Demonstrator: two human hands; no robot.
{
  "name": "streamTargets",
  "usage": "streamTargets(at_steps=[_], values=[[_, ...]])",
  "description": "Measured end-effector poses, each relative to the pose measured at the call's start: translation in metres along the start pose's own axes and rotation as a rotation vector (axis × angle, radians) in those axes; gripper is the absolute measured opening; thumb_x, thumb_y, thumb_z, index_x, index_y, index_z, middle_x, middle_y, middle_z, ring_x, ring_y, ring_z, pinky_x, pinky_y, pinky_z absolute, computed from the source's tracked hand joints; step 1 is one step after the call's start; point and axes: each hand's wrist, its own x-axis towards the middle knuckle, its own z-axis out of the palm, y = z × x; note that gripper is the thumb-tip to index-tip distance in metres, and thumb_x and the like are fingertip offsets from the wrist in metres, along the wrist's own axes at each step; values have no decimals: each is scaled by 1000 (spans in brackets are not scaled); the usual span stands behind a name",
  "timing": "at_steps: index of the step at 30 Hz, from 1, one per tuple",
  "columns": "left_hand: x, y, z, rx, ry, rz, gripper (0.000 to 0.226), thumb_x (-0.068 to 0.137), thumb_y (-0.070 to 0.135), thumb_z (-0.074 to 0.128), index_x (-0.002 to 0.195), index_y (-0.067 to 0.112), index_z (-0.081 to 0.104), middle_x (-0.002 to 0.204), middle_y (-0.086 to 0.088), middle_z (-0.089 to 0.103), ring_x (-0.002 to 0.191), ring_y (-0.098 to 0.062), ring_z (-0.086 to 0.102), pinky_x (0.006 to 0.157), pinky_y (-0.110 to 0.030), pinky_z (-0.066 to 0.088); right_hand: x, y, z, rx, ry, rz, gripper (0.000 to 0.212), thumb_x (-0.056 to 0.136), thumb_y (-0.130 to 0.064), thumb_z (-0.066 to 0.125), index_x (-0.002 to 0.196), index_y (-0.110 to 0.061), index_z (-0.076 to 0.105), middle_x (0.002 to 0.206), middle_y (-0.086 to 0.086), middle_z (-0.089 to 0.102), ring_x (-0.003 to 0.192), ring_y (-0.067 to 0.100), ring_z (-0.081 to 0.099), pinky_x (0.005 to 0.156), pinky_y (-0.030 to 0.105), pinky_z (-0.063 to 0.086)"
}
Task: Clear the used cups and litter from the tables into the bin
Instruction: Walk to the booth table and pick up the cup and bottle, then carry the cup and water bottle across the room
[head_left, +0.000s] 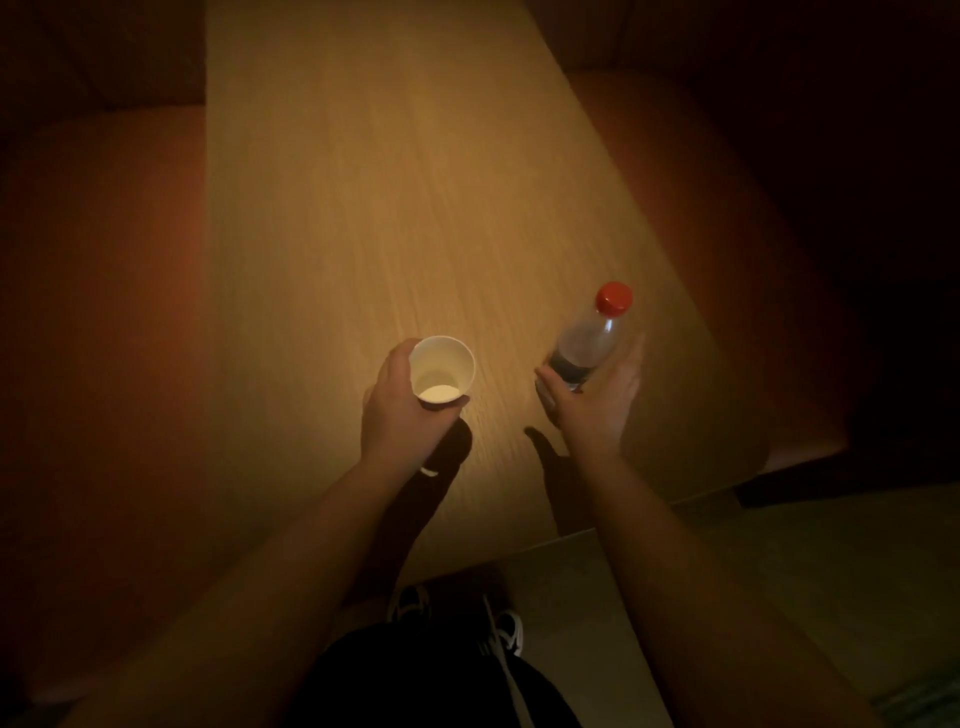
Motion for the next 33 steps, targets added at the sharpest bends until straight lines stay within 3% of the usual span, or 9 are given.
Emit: streamTargets(at_steps=[2,3,5,13,16,19,22,27,33], values=[[0,-1,-4,13,12,7,80,65,43,82,130,35,36,125,10,50,111,-17,48,87,-45,49,8,1,10,106,-32,14,98,66,-32,84,146,-23,27,138,-7,47,126,0,39,100,24,37],[-1,-2,-7,18,17,6,80,65,42,82,130,34,37,124,10,50,111,-16,49,87,-44,49,11,4,12,140,-39,18,83,69,-29,82,140,-24,38,121,-18,55,113,-9,50,88,15,44],[-2,-4,-12,27,29,8,79,64,40,83,129,33,38,123,11,50,109,-14,48,85,-40,48,13,10,14,155,-35,-2,66,72,-27,79,131,-24,49,101,-28,55,89,-21,54,66,4,42],[-8,14,-7,-8,-41,99,79,61,40,86,122,40,35,111,19,48,103,-8,50,76,-26,44,-27,21,-25,95,10,-64,68,68,-41,78,128,-29,47,114,-24,53,96,-15,50,73,10,42],[-14,32,16,-1,-169,207,76,58,42,86,115,39,37,106,18,48,99,-9,49,76,-29,45,-51,35,-59,41,79,-54,64,67,-47,76,121,-35,46,118,-18,55,105,-1,54,83,23,51],[-33,57,47,-37,-351,345,75,57,43,86,114,38,38,105,18,47,95,-4,45,74,-26,43,-87,59,-96,-3,231,-1,65,65,-51,76,120,-34,47,118,-14,57,108,5,56,87,28,52],[-67,82,80,-125,-556,523,70,58,50,82,114,40,40,104,23,47,95,3,45,72,-11,37,-134,86,-134,-25,447,99,68,64,-51,79,122,-32,49,113,-13,60,102,6,58,81,25,51],[-159,118,131,-254,-935,702,75,63,36,86,123,23,44,116,9,52,104,-7,50,81,-26,48,-232,129,-197,-16,768,290,64,63,-52,76,117,-29,52,106,-13,63,96,5,59,74,21,49],[-307,153,172,-274,-1239,973,75,60,39,86,121,20,47,114,12,49,102,1,47,81,-17,44,-372,172,-259,51,1140,537,66,66,-42,81,123,-30,50,112,-8,62,99,8,59,68,14,44]])
